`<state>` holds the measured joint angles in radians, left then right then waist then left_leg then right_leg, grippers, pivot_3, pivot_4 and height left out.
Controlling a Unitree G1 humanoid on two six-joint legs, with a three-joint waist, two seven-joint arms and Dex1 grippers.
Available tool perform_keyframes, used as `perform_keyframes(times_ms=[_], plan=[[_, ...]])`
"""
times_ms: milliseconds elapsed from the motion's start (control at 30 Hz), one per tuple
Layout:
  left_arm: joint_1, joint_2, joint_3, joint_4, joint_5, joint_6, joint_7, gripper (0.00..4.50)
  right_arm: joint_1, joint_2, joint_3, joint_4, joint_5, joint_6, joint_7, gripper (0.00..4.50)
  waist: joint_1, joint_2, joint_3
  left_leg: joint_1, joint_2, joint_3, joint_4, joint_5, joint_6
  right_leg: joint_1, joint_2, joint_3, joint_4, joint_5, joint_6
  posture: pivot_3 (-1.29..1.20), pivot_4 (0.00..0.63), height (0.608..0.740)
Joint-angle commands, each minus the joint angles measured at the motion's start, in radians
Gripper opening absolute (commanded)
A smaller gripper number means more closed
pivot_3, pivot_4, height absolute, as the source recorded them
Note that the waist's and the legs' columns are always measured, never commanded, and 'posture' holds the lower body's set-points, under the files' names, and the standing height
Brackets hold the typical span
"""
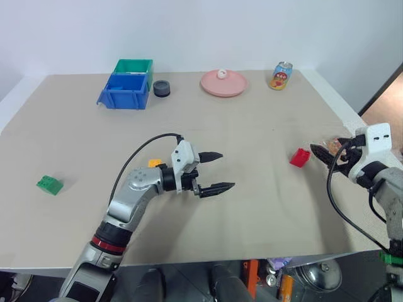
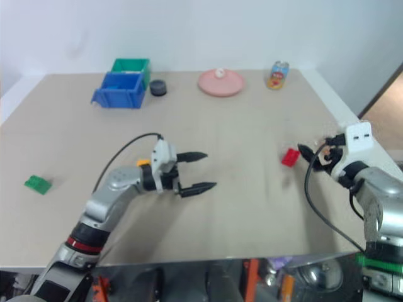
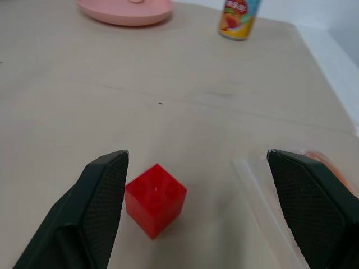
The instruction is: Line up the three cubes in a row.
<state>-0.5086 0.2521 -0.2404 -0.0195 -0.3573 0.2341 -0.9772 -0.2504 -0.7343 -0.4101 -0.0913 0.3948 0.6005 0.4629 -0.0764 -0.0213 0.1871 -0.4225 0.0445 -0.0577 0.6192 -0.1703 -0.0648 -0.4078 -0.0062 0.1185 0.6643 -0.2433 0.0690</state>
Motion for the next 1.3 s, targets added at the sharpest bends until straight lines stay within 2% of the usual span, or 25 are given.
perform_keyframes(times_ms=[33,233,433,667,967,1300], plan=[[-0.019,-0.003,0.006,0.0,-0.004,-0.029,-0.019,4.5,0.043,0.031,-0.053,-0.16,0.046,0.07,-0.051,4.07,0.0,0.0,0.0,0.0,0.0,0.0,0.0,0.0,0.0,0.0,0.0,0.0,0.0,0.0,0.0,0.0,0.15,0.74],[-0.045,-0.017,0.003,0.058,0.008,-0.063,-0.042,4.5,0.176,0.124,-0.012,-0.321,0.076,0.155,-0.1,4.07,0.002,0.0,0.0,-0.001,0.0,0.0,0.0,0.0,0.001,0.0,0.0,0.0,0.0,0.0,0.0,0.0,0.15,0.74],[-0.061,-0.036,0.004,0.087,0.009,-0.075,-0.048,4.5,0.215,0.203,0.035,-0.366,0.058,0.164,-0.159,4.07,0.001,0.0,0.0,-0.001,0.0,0.0,0.0,0.0,0.001,0.0,0.0,0.0,0.0,0.0,0.0,0.0,0.15,0.74],[-0.057,-0.043,0.008,0.078,0.002,-0.067,-0.04,4.5,0.196,0.237,0.06,-0.297,-0.025,0.082,-0.214,4.07,0.001,0.0,0.0,-0.001,0.0,0.0,0.0,0.0,0.001,-0.001,0.0,0.0,0.0,0.0,0.0,0.0,0.15,0.74],[-0.045,-0.04,0.016,0.052,-0.01,-0.047,-0.027,4.5,0.178,0.245,0.089,-0.216,-0.054,-0.002,-0.187,4.07,0.001,0.0,0.0,-0.001,0.0,0.0,-0.001,0.0,0.001,-0.001,0.0,0.0,0.0,0.0,-0.001,0.0,0.15,0.74],[-0.05,-0.033,0.03,0.034,-0.015,-0.025,-0.015,4.5,0.063,0.278,0.13,-0.01,-0.161,-0.162,-0.232,4.07,0.0,0.0,0.0,-0.001,0.0,0.0,-0.001,0.0,0.001,-0.001,0.0,0.0,0.0,0.0,0.0,0.0,0.15,0.74]])
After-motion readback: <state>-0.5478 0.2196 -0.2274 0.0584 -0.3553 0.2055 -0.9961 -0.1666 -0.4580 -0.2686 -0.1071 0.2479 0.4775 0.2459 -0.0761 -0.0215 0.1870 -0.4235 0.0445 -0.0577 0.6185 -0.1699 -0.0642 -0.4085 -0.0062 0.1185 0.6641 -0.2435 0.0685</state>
